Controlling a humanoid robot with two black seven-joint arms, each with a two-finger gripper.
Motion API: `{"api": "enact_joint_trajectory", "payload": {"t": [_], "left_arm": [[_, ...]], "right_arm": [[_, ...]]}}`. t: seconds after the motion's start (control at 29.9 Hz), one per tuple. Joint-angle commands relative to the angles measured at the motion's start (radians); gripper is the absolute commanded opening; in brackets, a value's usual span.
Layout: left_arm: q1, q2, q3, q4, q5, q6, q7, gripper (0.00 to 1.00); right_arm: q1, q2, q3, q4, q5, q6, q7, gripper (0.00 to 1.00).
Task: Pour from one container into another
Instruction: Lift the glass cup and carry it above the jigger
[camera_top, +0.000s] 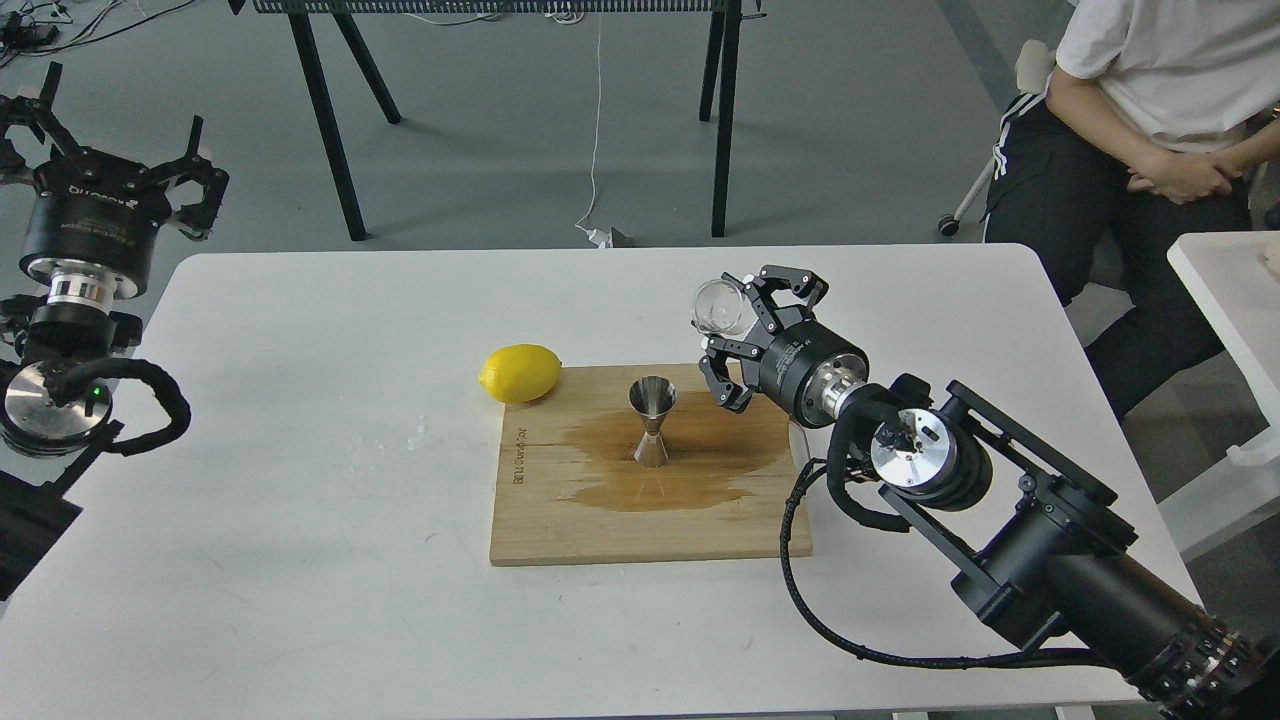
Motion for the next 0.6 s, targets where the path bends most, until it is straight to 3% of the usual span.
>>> {"api": "enact_joint_trajectory", "payload": {"t": [0.0,0.57], "left_arm": [[0.000,0.000,0.002,0.001,0.000,0.000,-0.001,1.00],[0.000,-0.002,0.002,0.009,0.000,-0.002,0.000,1.00]], "right_arm": [[0.018,0.002,-0.036,0.001,-0.040,-0.010,0.000,0.22],[0.020,0.029,-0.099,0.001,-0.245,-0.049,0.002,0.22]]}}
